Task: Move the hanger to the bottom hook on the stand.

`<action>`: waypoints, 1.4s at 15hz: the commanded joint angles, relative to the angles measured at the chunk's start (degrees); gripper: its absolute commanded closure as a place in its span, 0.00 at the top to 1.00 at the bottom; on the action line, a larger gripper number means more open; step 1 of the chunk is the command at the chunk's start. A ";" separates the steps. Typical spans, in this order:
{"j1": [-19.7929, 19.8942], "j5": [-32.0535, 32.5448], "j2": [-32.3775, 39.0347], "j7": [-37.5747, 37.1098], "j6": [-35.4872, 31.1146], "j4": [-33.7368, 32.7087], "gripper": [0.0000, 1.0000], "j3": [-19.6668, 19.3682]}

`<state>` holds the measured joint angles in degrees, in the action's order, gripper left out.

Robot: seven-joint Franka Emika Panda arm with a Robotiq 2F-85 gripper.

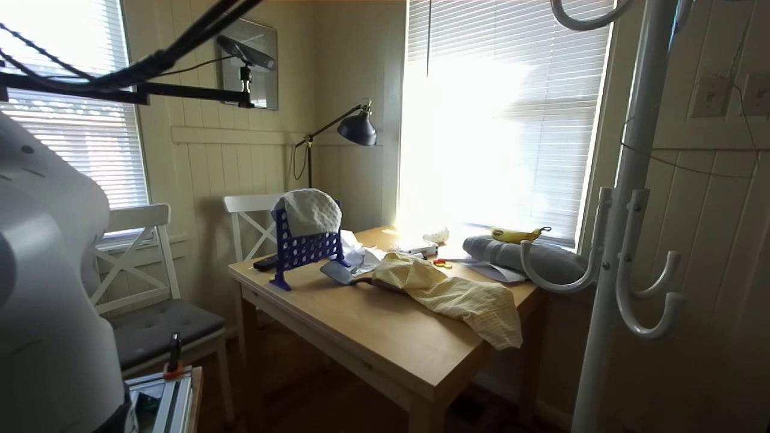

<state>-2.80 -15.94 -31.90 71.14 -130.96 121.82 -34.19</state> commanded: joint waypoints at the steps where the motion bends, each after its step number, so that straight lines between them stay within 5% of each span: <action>1: -3.10 -10.77 7.22 -3.64 2.43 -9.37 1.00 -3.24; 2: -3.76 -13.59 8.46 -4.43 3.72 -10.81 1.00 -4.33; 3: -0.78 -10.03 4.84 -1.81 1.49 -6.03 1.00 -1.22; 9: -1.17 -13.40 8.45 -3.19 2.74 -9.37 1.00 -2.12; 16: 6.16 -12.47 12.54 -20.06 -3.41 -12.27 1.00 2.18; 21: 0.67 -22.32 14.28 -13.79 2.05 -16.62 1.00 -1.14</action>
<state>0.85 -31.70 -20.28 52.41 -133.57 109.59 -33.13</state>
